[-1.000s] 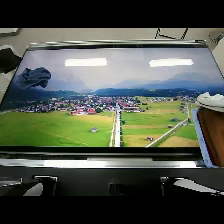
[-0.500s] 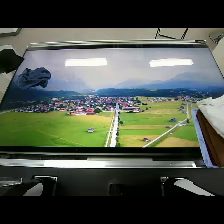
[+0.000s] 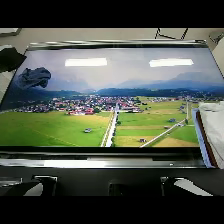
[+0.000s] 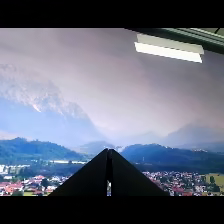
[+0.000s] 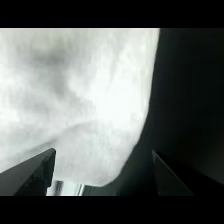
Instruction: Fold the clothes and pants, and hang the long-sleeved shirts on hangers.
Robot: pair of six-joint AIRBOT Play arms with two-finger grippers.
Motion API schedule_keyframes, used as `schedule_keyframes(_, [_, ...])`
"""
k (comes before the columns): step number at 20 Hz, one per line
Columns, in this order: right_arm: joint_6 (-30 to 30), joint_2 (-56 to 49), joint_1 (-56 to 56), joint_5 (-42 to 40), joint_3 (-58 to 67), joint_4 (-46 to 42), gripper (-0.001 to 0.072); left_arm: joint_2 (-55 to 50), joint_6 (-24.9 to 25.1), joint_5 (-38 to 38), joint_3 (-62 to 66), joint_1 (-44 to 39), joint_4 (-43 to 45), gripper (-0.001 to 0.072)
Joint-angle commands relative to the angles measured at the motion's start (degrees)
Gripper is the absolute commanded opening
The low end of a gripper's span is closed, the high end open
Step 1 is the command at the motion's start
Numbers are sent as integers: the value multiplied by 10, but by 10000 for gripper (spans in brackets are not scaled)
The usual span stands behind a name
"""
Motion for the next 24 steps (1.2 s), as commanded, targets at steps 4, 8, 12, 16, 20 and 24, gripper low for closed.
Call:
schedule_keyframes(4, [-111, 1, 129, -218, 233, 196, 664, -25, 17, 121, 56, -55, 114, 16])
schedule_keyframes(8, [-77, -16, 397, -177, 252, 177, 667, -125, -79, -116, 70, -82, 293, 131])
schedule_keyframes(12, [-16, -86, 571, -48, 177, 152, 665, -203, -41, -353, 17, -86, 221, 716])
schedule_keyframes(16, [44, -91, 646, -64, 151, 73, 671, -142, -66, -219, -74, -104, 217, 715])
schedule_keyframes(20, [46, -91, 650, -56, 151, 73, 668, -144, -59, -220, -73, -103, 217, 715])
schedule_keyframes(24, [46, -91, 650, -56, 151, 75, 668, -147, -59, -220, -73, -104, 217, 716])
